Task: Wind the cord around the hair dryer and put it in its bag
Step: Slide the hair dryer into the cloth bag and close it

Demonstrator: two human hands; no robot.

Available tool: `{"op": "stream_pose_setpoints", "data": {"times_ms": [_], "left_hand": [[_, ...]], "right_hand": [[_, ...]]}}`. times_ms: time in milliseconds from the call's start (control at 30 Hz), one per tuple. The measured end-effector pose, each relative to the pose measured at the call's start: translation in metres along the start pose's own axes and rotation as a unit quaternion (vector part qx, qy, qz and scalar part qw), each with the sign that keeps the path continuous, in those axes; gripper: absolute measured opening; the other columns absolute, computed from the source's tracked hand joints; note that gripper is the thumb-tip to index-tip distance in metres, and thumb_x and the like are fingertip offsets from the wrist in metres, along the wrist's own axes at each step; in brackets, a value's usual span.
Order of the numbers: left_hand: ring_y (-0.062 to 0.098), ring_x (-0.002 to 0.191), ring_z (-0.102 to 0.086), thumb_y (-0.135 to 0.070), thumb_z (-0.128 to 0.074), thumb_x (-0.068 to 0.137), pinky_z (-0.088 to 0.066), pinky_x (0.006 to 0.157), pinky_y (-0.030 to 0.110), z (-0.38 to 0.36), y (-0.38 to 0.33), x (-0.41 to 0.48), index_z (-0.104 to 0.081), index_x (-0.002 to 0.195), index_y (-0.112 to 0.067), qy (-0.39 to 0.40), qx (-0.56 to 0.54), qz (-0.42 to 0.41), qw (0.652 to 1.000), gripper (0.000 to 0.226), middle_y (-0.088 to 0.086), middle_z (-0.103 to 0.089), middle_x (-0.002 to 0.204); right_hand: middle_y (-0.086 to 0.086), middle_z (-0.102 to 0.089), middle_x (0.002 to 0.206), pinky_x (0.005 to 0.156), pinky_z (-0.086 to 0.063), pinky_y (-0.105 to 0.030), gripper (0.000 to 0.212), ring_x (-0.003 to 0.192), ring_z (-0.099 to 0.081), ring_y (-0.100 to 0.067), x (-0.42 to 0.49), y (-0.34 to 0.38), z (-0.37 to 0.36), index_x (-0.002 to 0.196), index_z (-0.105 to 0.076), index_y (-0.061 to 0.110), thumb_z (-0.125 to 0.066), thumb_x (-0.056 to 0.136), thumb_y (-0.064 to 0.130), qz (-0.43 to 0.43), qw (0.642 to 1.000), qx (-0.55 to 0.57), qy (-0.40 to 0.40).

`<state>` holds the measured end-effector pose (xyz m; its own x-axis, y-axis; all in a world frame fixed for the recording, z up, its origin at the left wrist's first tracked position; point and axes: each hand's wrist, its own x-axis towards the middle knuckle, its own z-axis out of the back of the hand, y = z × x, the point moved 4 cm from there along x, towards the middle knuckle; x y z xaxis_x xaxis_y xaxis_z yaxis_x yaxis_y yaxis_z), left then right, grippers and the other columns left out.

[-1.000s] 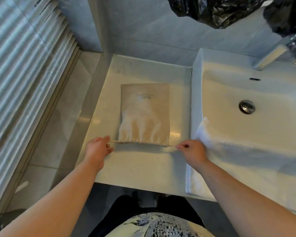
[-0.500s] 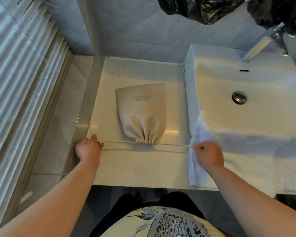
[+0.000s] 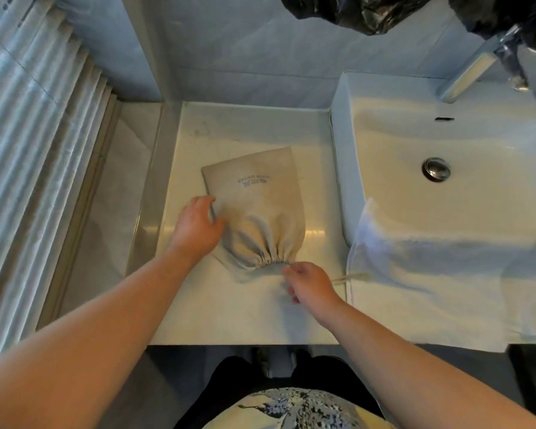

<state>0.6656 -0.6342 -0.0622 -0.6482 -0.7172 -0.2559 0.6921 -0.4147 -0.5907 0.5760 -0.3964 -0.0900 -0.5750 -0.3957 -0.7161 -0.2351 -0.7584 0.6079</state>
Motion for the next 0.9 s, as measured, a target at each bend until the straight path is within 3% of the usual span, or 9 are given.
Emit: {"op": "stream_pose_setpoints", "data": {"times_ms": [67,167,300,400,533,633,767,833,900], "left_hand": [[0.033,0.133,-0.043,-0.018,-0.065,0.087,-0.030,0.112,0.035,0.002,-0.015,0.024,-0.047,0.139,-0.005,0.009,0.002,-0.016,1.000,0.057,0.016,-0.048,0.144],[0.029,0.137,-0.041,-0.020,-0.072,0.083,-0.030,0.111,0.032,0.002,-0.034,0.059,-0.041,0.145,-0.010,0.037,0.022,-0.030,0.999,0.070,0.012,-0.044,0.149],[0.028,0.134,-0.043,-0.036,-0.079,0.077,-0.032,0.108,0.028,-0.014,-0.045,0.090,-0.034,0.149,-0.011,0.149,0.041,-0.037,0.987,0.088,0.012,-0.042,0.150],[0.034,0.130,-0.043,-0.056,-0.077,0.071,-0.034,0.111,0.037,-0.025,-0.040,0.101,-0.034,0.150,-0.016,0.167,0.144,-0.056,0.974,0.098,0.015,-0.040,0.144],[0.038,0.125,-0.043,-0.067,-0.060,0.079,-0.036,0.106,0.043,-0.026,-0.041,0.103,-0.048,0.139,-0.022,0.119,0.210,-0.062,0.968,0.076,0.015,-0.047,0.133],[0.038,0.122,-0.047,-0.053,-0.067,0.083,-0.039,0.101,0.038,-0.027,-0.046,0.107,-0.059,0.123,-0.012,0.101,0.136,-0.062,0.984,0.057,0.017,-0.048,0.131],[0.032,0.125,-0.052,-0.043,-0.073,0.084,-0.042,0.098,0.034,-0.045,-0.044,0.100,-0.043,0.142,-0.008,0.195,-0.002,0.032,0.980,0.074,0.015,-0.049,0.143],[0.030,0.108,-0.063,-0.040,-0.070,0.086,-0.049,0.079,0.029,-0.056,-0.045,0.095,-0.061,0.125,-0.007,0.226,-0.007,0.026,0.974,0.051,0.014,-0.064,0.125],[0.028,0.093,-0.066,-0.035,-0.070,0.086,-0.049,0.069,0.028,-0.062,-0.044,0.090,-0.066,0.110,-0.007,0.224,-0.032,0.036,0.973,0.037,0.014,-0.069,0.108]], "right_hand": [[-0.011,-0.066,0.094,0.071,-0.058,-0.038,0.035,0.078,-0.063,-0.024,0.006,0.006,-0.015,0.097,-0.062,0.010,-0.059,0.090,0.044,-0.100,0.983,0.148,0.035],[-0.014,-0.061,0.094,0.066,-0.055,-0.033,0.049,0.074,-0.057,-0.023,0.019,0.006,-0.030,0.103,-0.059,0.004,-0.066,0.084,0.049,-0.168,0.941,0.288,0.057],[-0.011,-0.059,0.089,0.063,-0.050,-0.028,0.027,0.071,-0.053,-0.017,0.037,0.014,-0.041,0.105,-0.060,0.004,-0.063,0.092,0.027,-0.185,0.877,0.444,0.021],[-0.011,-0.067,0.112,0.068,-0.055,-0.030,0.026,0.092,-0.064,-0.021,0.045,0.017,-0.036,0.121,-0.057,0.007,-0.054,0.095,0.013,-0.160,0.871,0.465,-0.001],[-0.016,-0.067,0.106,0.063,-0.057,-0.035,0.032,0.086,-0.066,-0.026,0.040,0.006,-0.014,0.122,-0.056,0.005,-0.047,0.091,0.004,-0.160,0.860,0.483,-0.048],[-0.015,-0.071,0.105,0.073,-0.060,-0.040,0.032,0.089,-0.069,-0.029,0.035,-0.014,0.008,0.121,-0.059,0.008,-0.051,0.091,0.013,-0.171,0.837,0.510,-0.101],[-0.010,-0.076,0.103,0.089,-0.056,-0.049,0.047,0.093,-0.072,-0.031,0.030,-0.035,0.027,0.115,-0.066,0.015,-0.071,0.080,0.046,-0.170,0.850,0.488,-0.103],[-0.010,-0.076,0.101,0.089,-0.055,-0.047,0.049,0.092,-0.073,-0.030,0.028,-0.037,0.031,0.113,-0.067,0.016,-0.074,0.077,0.049,-0.161,0.862,0.475,-0.076],[-0.010,-0.077,0.099,0.086,-0.057,-0.044,0.042,0.092,-0.073,-0.029,0.026,-0.037,0.033,0.112,-0.068,0.015,-0.074,0.080,0.042,-0.154,0.865,0.476,-0.046]]}}
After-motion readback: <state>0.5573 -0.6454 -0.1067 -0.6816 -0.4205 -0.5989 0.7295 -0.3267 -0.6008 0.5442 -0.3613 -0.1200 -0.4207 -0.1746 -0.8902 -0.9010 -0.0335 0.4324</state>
